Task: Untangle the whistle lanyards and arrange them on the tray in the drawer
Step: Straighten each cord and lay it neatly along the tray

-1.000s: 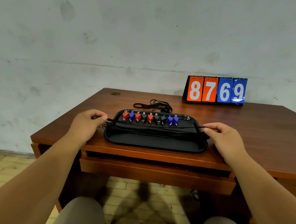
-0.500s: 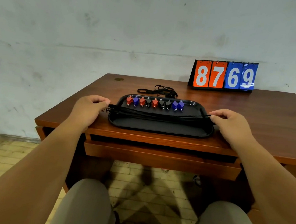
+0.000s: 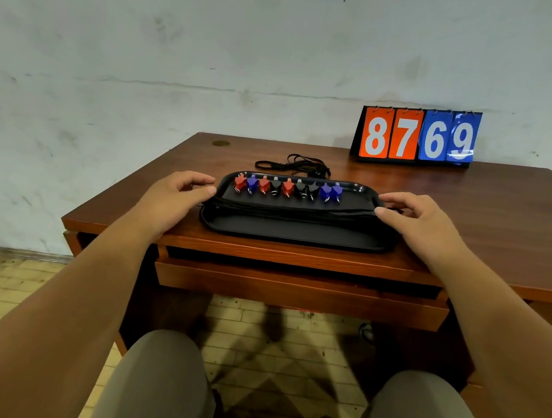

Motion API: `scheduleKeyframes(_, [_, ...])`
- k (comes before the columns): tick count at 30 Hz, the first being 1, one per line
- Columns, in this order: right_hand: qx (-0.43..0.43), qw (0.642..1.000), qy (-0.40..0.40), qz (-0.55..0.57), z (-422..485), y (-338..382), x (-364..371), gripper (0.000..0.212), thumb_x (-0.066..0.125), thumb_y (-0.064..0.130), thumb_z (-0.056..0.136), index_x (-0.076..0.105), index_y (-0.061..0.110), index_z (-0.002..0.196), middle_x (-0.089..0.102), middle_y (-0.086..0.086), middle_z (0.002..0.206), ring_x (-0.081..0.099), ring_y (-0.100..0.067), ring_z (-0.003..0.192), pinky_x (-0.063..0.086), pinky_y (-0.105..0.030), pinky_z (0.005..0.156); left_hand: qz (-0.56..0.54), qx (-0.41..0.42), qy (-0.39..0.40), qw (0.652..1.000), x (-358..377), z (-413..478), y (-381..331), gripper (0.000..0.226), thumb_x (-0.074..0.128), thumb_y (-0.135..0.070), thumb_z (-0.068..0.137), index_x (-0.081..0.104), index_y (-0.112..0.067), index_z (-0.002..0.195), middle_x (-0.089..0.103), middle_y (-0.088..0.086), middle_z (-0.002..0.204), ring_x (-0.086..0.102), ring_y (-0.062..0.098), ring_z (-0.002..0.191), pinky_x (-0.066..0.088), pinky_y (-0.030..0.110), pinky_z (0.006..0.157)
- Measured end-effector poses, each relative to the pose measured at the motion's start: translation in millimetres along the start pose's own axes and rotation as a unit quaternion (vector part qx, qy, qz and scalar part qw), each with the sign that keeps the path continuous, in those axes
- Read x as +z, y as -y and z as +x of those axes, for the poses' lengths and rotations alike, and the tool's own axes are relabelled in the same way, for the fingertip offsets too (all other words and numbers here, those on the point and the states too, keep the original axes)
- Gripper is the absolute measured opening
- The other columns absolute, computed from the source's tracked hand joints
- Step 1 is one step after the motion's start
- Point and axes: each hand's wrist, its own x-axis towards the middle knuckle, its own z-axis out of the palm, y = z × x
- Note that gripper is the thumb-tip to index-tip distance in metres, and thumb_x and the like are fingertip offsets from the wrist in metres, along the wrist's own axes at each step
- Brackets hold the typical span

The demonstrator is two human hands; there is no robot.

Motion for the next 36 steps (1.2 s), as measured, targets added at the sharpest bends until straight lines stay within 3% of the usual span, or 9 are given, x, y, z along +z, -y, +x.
scheduleKeyframes(4, [-0.013,0.999,0.018,-0.031,0.9,2.7,0.9,0.037,0.075,0.041,0.099,0.072,0.034,0.135,0.057,0.007,0.126,0.054,-0.014,0.116,0.038,-0.033,0.097,0.004,0.002,0.008,1.000,0.2,1.4,0.9,0.022,0.071,-0.048,0.100,0.076,-0.044,0.121,0.070,-0.019,0.124,0.061,0.007,0.119,0.045,0.031,0.096])
scheduleKeyframes(10, [-0.023,0.998,0.012,-0.059,6.1,-5.2,1.9,0.026,0.073,0.034,0.102,0.078,0.028,0.126,0.054,0.030,0.102,0.055,-0.007,0.104,0.039,-0.031,0.092,0.013,-0.008,0.003,1.000,2.3,2.0,1.9,0.009,0.075,-0.037,0.098,0.081,-0.038,0.105,0.074,-0.016,0.114,0.064,0.007,0.111,0.047,0.033,0.095])
scheduleKeyframes(15, [-0.036,0.996,0.018,-0.080,10.7,-11.4,3.6,0.020,0.067,0.031,0.106,0.083,0.027,0.117,0.077,0.011,0.115,0.063,0.002,0.097,0.041,-0.018,0.076,0.025,-0.012,-0.021,0.999,2.8,-0.6,0.1,0.009,0.073,-0.035,0.100,0.081,-0.035,0.103,0.074,-0.017,0.111,0.063,0.003,0.105,0.045,0.029,0.088])
scheduleKeyframes(20, [-0.024,0.996,0.022,-0.078,9.6,-7.8,3.8,0.020,0.066,0.029,0.106,0.083,0.025,0.118,0.076,0.009,0.116,0.063,0.000,0.095,0.041,-0.019,0.074,0.034,-0.019,-0.021,0.999,3.8,-3.1,-4.0,0.009,0.071,-0.035,0.102,0.080,-0.034,0.103,0.073,-0.017,0.111,0.062,0.005,0.105,0.045,0.032,0.092])
scheduleKeyframes(23, [-0.012,0.999,0.012,-0.049,6.9,-3.3,2.2,0.022,0.068,0.031,0.105,0.078,0.028,0.125,0.066,0.016,0.112,0.057,-0.002,0.095,0.040,-0.026,0.084,0.013,-0.020,-0.031,0.999,4.1,-5.3,-7.4,0.010,0.071,-0.031,0.102,0.081,-0.033,0.103,0.074,-0.015,0.110,0.063,0.005,0.105,0.046,0.030,0.091])
scheduleKeyframes(26, [0.025,1.000,0.000,0.017,8.1,0.5,-1.1,0.019,0.068,0.036,0.104,0.075,0.035,0.121,0.058,0.024,0.107,0.053,0.003,0.094,0.038,-0.029,0.091,0.023,-0.010,-0.049,0.998,5.1,-4.6,-12.9,0.017,0.067,-0.030,0.104,0.078,-0.029,0.116,0.072,-0.010,0.119,0.063,0.012,0.113,0.045,0.031,0.097])
scheduleKeyframes(32, [0.079,0.995,-0.011,0.057,31.1,9.4,-3.1,0.019,0.063,0.039,0.105,0.075,0.036,0.119,0.070,0.012,0.118,0.063,-0.008,0.101,0.048,-0.030,0.077,0.126,0.022,-0.076,0.989,14.6,15.7,-39.5,0.024,0.060,-0.030,0.107,0.077,-0.022,0.122,0.073,-0.003,0.124,0.066,0.017,0.119,0.053,0.043,0.109])
scheduleKeyframes(36, [0.077,0.996,0.002,0.052,53.2,20.3,0.0,0.019,0.062,0.037,0.107,0.073,0.034,0.121,0.068,0.011,0.117,0.062,-0.009,0.099,0.048,-0.028,0.069,0.139,0.038,-0.043,0.989,26.6,36.3,-65.1,0.024,0.062,-0.030,0.107,0.072,-0.024,0.128,0.070,-0.005,0.127,0.063,0.011,0.114,0.052,0.034,0.102])
